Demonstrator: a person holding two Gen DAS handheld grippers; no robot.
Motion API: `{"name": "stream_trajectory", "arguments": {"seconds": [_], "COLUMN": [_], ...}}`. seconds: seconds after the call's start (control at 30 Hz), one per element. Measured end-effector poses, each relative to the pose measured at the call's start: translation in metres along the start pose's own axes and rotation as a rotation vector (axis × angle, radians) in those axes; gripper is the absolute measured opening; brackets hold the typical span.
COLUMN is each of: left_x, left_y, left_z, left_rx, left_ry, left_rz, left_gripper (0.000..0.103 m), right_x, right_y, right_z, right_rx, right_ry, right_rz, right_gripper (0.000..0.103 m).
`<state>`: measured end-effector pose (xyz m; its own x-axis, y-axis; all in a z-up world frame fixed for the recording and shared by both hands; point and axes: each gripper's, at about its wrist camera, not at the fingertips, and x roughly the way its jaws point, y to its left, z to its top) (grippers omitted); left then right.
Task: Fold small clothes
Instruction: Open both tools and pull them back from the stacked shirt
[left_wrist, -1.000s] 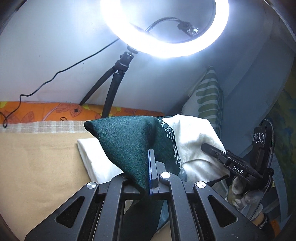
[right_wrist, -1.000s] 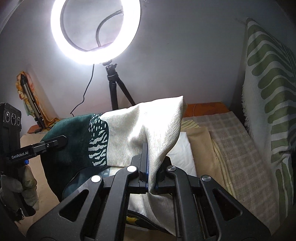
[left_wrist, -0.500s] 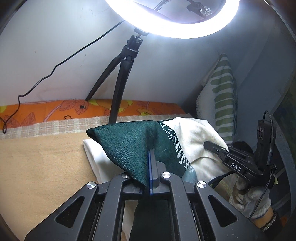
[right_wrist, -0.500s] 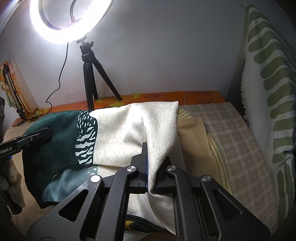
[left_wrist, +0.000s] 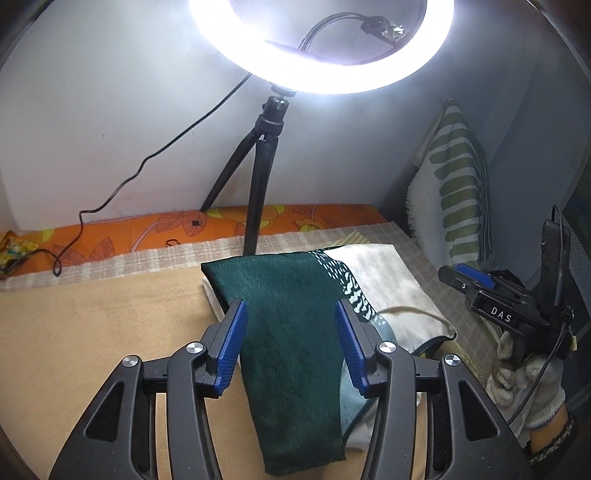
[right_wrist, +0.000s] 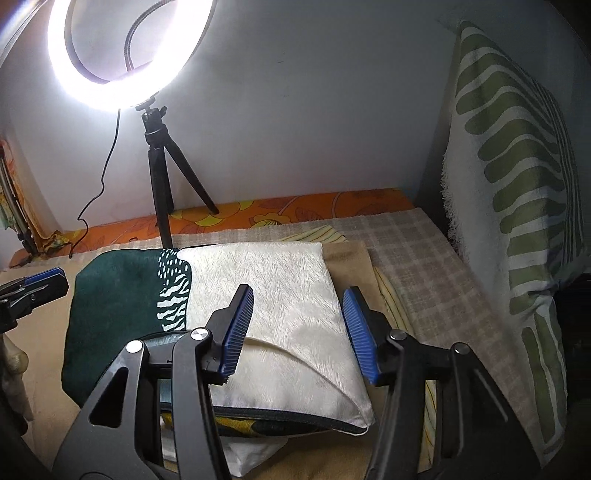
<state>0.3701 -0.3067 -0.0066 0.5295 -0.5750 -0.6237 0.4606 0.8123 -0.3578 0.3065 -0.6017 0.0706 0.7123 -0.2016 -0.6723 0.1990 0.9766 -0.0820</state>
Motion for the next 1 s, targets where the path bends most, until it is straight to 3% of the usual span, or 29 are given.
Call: {"name": "stream_trajectory", "arguments": {"seconds": [0.47, 0.63, 0.7, 0.9, 1.0], "left_x": [-0.099, -0.139, -0.154, -0.201, -0.222], "left_y": [-0.024, -0.032, -0.036, -0.043, -0.046], "left_z": [-0.010, -0.022, -0.028, -0.053, -0.066], "left_rx": [0.072, 0.089, 0.106, 0.139, 0.153], "left_ry": [-0.071, -0.112, -0.122, -0.165, -0.187], "left_rz": [0.033, 0.041, 0.046, 0.063, 0.072], "left_gripper": [0.054, 0.062, 0.064, 0.074, 0.080], "right_x": [-0.107, -0.154, -0.170, -0.217, -0.238], "right_y": [0.029, 0.047, 0.053, 0.074, 0.083], "right_z": [0.006, 0.001, -0.004, -0.027, -0.043], "right_rx": [-0.008, -0.008, -0.002, 0.011, 0.016], "right_ry": [-0.095, -0.125, -0.140, -0.167, -0.183], "right_rz": [-0.032, -0.049, -0.065, -0.081, -0.092], "right_gripper": [0.053, 0.055, 0.066, 0.070, 0.084]}}
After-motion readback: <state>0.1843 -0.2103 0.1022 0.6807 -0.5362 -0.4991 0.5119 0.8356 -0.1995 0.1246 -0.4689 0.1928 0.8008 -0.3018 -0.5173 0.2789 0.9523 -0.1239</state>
